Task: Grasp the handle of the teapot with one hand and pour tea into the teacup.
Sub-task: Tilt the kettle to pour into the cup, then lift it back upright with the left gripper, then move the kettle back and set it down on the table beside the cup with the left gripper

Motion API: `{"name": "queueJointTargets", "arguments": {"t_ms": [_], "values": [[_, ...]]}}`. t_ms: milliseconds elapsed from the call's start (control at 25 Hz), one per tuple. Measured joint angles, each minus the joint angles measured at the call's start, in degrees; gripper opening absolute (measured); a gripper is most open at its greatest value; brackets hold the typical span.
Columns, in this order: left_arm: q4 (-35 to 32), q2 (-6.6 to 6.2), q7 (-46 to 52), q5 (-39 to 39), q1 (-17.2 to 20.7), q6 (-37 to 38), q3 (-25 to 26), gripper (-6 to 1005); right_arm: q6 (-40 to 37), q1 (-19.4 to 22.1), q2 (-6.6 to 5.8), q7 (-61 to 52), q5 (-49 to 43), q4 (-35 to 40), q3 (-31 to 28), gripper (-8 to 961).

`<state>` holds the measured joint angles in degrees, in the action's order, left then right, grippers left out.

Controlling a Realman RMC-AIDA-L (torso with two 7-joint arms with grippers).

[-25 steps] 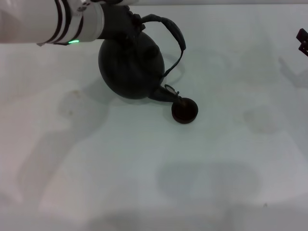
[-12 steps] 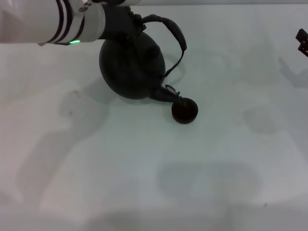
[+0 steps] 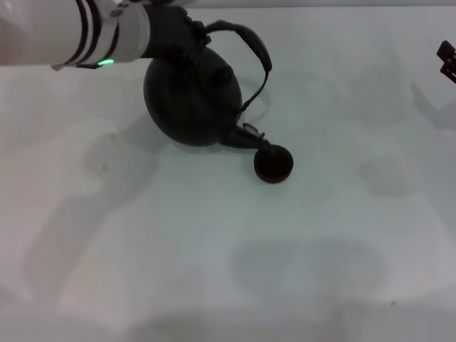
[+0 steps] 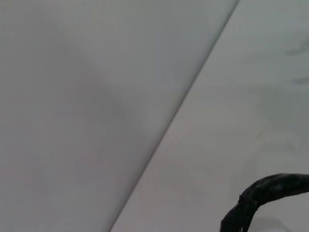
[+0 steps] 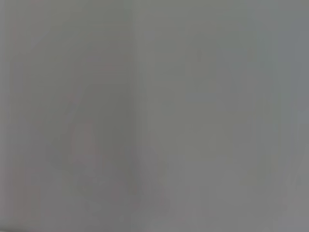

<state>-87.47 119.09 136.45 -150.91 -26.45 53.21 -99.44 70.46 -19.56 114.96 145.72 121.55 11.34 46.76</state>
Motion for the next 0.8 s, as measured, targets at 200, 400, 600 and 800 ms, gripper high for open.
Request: {"name": "queueJointTargets", "arguments": {"t_ms": [200,400,600,800], "values": [[-0.2,-0.17,-1.0,5.0,1.0,-1.8,3.1,136,-0.3,-0.1,0.00,0.0,0.0,0.0,0.0,874],[-0.3,-0.31,-3.9,12.8,3.0,-1.7,7.3,136,-0.6,-0.1,0.00,0.0,0.0,0.2,0.0,874],[-0.3,-0.28,-9.0,21.8,7.4,-1.7,10.6,135,-1.2,-0.2,0.00,0.0,-0.1,0.4,0.1,874],[0.7,-0.25,-17.9,33.1,13.3,-1.9,13.9,136,-2.0,-0.6,-0.06,0.0,-0.5,0.5,0.5,874]]}}
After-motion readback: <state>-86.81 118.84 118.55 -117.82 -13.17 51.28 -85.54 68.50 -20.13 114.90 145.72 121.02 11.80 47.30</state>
